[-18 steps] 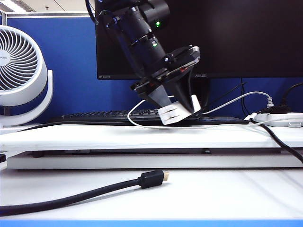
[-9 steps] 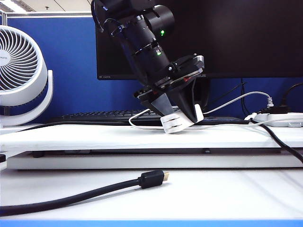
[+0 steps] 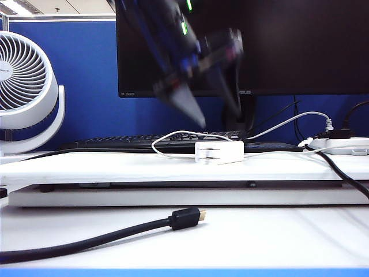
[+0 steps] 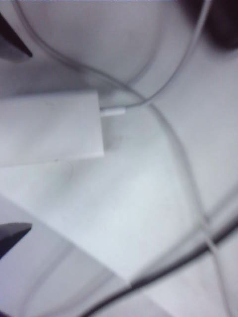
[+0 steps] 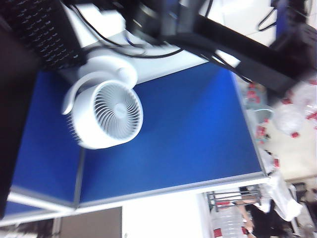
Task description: Pick up the Type-C charging cable and the charging base, insert one end of the Type-C charger into the corresponding slot on the base, and finally place the plugged-in charger back on the table.
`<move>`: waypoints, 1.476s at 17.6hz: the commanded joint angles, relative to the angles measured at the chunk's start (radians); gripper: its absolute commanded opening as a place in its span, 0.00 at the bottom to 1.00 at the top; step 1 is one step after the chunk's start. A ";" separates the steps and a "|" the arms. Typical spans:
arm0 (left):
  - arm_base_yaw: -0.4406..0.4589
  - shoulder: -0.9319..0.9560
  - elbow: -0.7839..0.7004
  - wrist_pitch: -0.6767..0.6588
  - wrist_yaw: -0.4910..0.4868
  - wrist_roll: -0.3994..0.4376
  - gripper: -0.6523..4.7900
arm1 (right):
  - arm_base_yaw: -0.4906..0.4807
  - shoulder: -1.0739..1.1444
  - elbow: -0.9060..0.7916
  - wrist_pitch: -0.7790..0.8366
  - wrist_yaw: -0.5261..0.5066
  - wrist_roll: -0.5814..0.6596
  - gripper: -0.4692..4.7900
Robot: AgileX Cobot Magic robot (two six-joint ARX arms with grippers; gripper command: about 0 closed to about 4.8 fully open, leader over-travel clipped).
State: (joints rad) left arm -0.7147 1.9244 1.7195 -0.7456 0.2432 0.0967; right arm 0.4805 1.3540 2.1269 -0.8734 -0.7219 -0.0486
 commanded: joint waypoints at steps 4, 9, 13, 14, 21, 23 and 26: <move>-0.003 -0.232 0.006 -0.013 -0.019 -0.004 0.18 | 0.001 -0.057 0.005 -0.060 0.206 -0.017 0.08; -0.003 -0.457 0.006 -0.024 -0.021 -0.002 0.11 | 0.002 -0.131 0.003 -0.219 0.323 -0.068 0.08; -0.003 -0.702 0.006 -0.087 -0.114 -0.001 0.11 | 0.002 -0.227 -0.055 -0.303 0.352 -0.111 0.08; -0.003 -0.781 0.006 -0.134 -0.130 -0.001 0.11 | 0.002 -0.277 -0.127 -0.299 0.338 -0.124 0.08; -0.003 -1.106 0.004 -0.365 -0.181 -0.002 0.11 | 0.002 -0.652 -0.827 0.205 0.386 0.001 0.08; -0.003 -1.165 0.004 -0.399 -0.204 -0.003 0.11 | 0.002 -0.745 -1.040 0.383 0.446 0.002 0.08; -0.003 -1.235 -0.001 -0.452 -0.206 -0.003 0.11 | 0.002 -0.850 -1.318 0.518 0.543 0.003 0.08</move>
State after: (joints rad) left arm -0.7166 0.7044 1.7222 -1.1782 0.0402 0.0937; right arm 0.4828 0.5232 0.8604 -0.4038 -0.2157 -0.0494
